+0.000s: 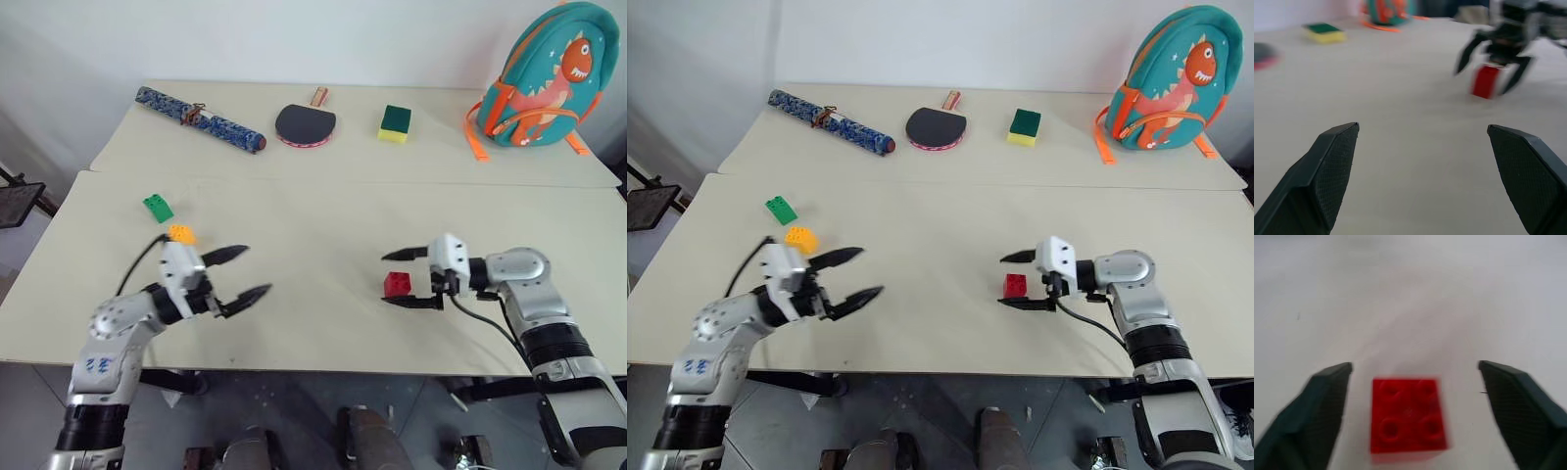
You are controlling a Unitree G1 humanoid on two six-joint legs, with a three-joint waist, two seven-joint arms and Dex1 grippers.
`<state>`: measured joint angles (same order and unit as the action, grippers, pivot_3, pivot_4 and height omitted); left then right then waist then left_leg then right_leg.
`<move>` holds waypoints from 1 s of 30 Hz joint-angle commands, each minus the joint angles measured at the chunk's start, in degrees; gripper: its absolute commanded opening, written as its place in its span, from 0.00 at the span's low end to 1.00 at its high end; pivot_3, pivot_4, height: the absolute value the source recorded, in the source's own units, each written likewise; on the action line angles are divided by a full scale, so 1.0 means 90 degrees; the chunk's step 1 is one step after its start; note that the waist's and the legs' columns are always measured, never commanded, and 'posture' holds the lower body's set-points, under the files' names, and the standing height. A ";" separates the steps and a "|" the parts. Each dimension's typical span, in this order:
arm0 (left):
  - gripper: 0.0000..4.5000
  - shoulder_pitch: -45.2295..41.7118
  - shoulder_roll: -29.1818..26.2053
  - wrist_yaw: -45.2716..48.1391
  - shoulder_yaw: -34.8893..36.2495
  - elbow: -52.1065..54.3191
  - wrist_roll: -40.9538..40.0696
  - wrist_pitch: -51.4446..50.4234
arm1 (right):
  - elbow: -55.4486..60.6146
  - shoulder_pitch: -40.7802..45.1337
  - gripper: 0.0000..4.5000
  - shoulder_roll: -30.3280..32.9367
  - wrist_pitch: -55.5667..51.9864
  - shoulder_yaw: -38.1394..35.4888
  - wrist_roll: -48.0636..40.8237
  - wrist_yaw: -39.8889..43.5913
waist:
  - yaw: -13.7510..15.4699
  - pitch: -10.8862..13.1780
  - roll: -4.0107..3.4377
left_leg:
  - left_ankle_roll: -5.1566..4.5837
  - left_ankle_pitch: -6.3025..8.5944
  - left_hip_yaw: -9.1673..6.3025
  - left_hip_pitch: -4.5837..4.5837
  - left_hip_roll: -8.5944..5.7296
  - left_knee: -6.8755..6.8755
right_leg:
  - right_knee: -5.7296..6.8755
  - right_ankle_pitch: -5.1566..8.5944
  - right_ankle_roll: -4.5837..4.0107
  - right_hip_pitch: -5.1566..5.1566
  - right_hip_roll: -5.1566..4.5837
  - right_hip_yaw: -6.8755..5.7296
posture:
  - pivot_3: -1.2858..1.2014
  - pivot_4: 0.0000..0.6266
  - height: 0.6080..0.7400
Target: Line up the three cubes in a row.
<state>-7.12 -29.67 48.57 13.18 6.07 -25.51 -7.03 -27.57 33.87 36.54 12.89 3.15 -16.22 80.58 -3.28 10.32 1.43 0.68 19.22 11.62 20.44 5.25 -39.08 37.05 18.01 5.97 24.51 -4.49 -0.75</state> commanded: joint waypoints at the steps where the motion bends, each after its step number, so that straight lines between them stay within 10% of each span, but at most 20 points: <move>1: 1.00 0.0444 0.0234 -0.0762 0.0795 0.0060 0.0039 0.0484 | 0.0927 -0.0323 0.99 0.0090 -0.0424 -0.0638 -0.0864 -0.0019 | 0.0011 0.0000 0.0000 | 0.0000 0.0003 -0.0002 0.0000 0.0004 0.0001 | -0.0001 0.0000 0.0000 0.0000 0.0000 -0.0002 | 0.52 0.24 1.00; 7: 1.00 0.2187 0.1321 -0.2403 0.2430 -0.0047 -0.0083 0.0929 | 0.2417 -0.1387 0.99 -0.0487 -0.1140 -0.1849 -0.2030 -0.1427 | -0.0006 -0.0001 0.0001 | 0.0006 0.0028 0.0005 -0.0002 0.0042 -0.0001 | -0.0012 0.0000 0.0000 -0.0002 -0.0005 0.0002 | 0.52 0.24 1.00; 15: 1.00 0.1822 0.1189 -0.2629 0.2499 -0.0208 -0.0358 0.0723 | 0.2649 -0.2178 0.99 -0.0389 -0.0152 -0.1680 -0.1471 -0.1086 | 0.0175 -0.0002 0.0011 | -0.0017 0.0027 -0.0001 -0.0003 -0.0004 -0.0003 | -0.0036 -0.0005 -0.0024 -0.0020 -0.0010 -0.0027 | 0.52 0.24 1.00; 30: 1.00 -0.2998 -0.0585 -0.3374 0.0939 -0.3929 0.1065 -0.0260 | 0.3216 -0.2496 0.99 -0.0304 -0.0509 -0.1381 -0.1458 -0.1293 | 0.0175 -0.0004 0.0030 | 0.0011 0.0022 0.0090 -0.0005 0.0029 0.0003 | -0.0019 -0.0017 -0.0025 0.0008 0.0008 -0.0089 | 0.52 0.24 1.00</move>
<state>-31.54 -34.06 21.32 22.50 -27.94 -18.26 -8.39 -1.28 11.82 33.19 8.97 -8.95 -28.26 69.45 -1.71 10.28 1.69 0.80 19.42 12.44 20.41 5.54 -39.08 36.88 17.86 5.75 24.59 -4.38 -1.56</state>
